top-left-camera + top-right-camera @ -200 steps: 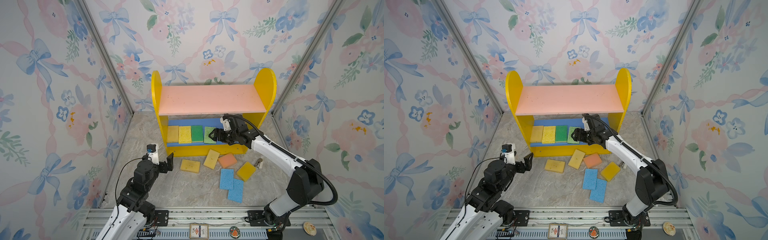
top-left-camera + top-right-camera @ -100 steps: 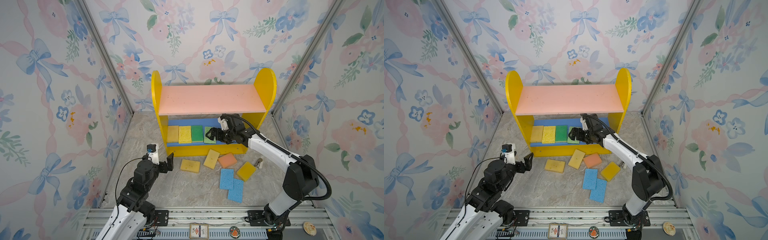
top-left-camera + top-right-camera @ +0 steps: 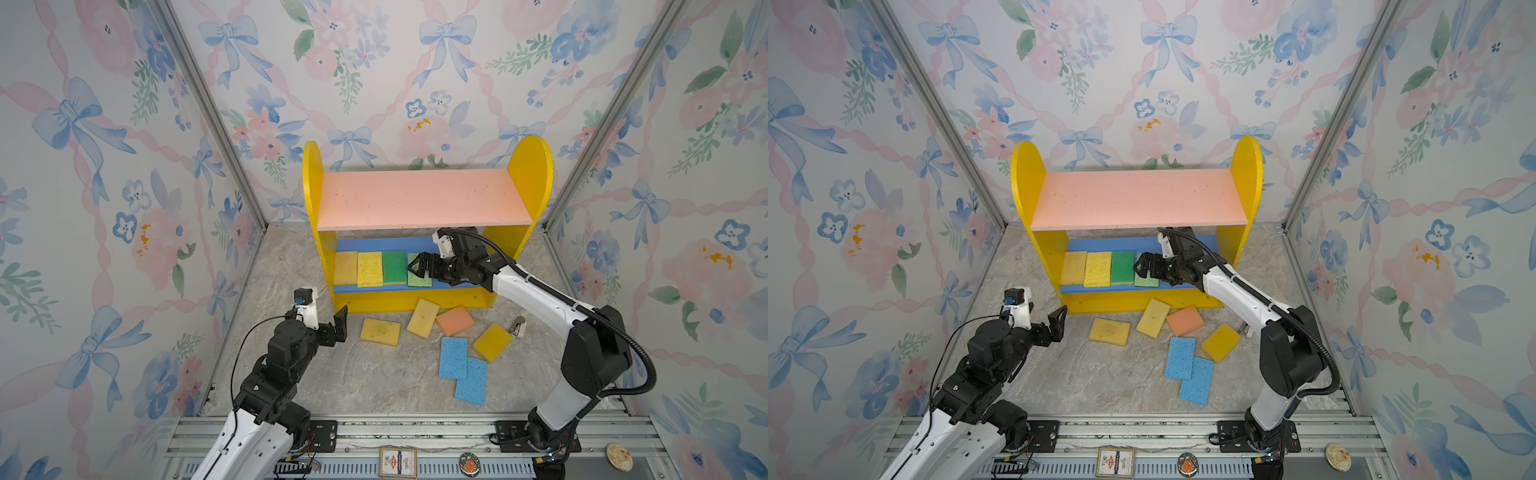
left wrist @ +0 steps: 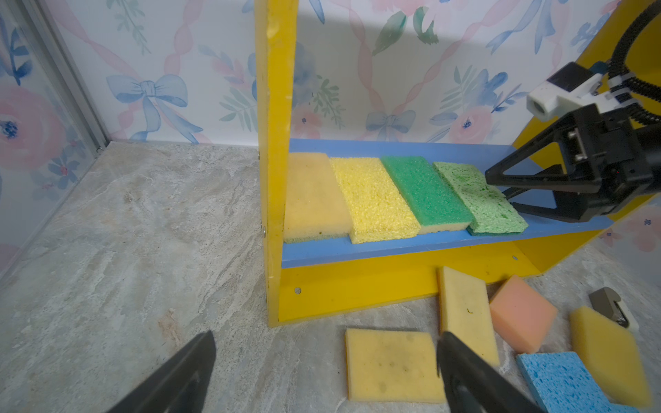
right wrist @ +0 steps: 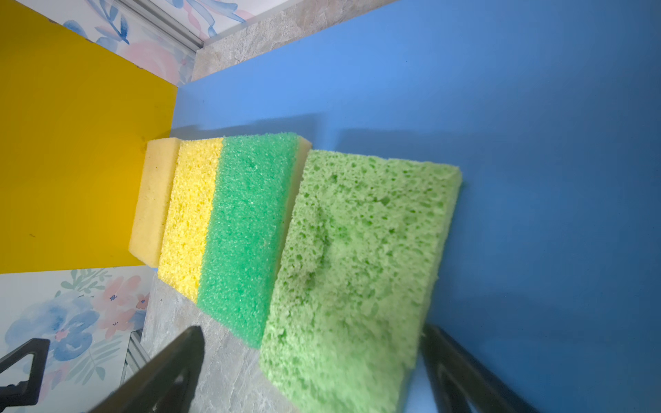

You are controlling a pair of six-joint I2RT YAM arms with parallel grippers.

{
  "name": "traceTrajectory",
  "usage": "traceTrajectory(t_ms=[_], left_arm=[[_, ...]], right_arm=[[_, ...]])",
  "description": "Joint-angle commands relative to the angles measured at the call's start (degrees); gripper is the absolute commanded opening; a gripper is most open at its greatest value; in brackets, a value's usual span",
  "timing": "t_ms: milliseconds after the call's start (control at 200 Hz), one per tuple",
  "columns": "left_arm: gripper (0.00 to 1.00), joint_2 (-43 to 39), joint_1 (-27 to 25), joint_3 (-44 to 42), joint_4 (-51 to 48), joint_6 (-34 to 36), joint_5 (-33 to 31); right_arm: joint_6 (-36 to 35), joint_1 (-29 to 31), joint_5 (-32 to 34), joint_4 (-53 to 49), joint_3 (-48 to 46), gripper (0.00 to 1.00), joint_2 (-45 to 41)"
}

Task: Place and organize the cleaning sponges onto the shelf
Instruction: 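Withdraw the right gripper from the shelf toward the sponges on the table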

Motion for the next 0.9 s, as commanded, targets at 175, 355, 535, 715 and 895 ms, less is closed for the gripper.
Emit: traceTrajectory(t_ms=[175,355,535,715,895], left_arm=[[0.98,0.2,0.3,-0.3,1.2,0.5,0.7],[0.98,0.4,0.3,-0.3,1.2,0.5,0.7],[0.98,0.4,0.2,-0.4,1.3,0.6,0.8],[0.98,0.5,0.2,-0.4,1.2,0.6,0.7],[0.98,0.5,0.2,-0.4,1.2,0.5,0.7]], right_arm=[[1.4,-0.2,-0.6,-1.0,1.5,0.97,2.7],[1.9,-0.2,-1.3,-0.4,1.8,0.97,3.3],[2.1,-0.1,-1.9,0.2,1.7,0.97,3.5],[1.2,-0.4,-1.2,-0.7,1.8,0.97,3.2],[-0.2,-1.5,0.6,-2.5,1.7,0.97,1.3]])
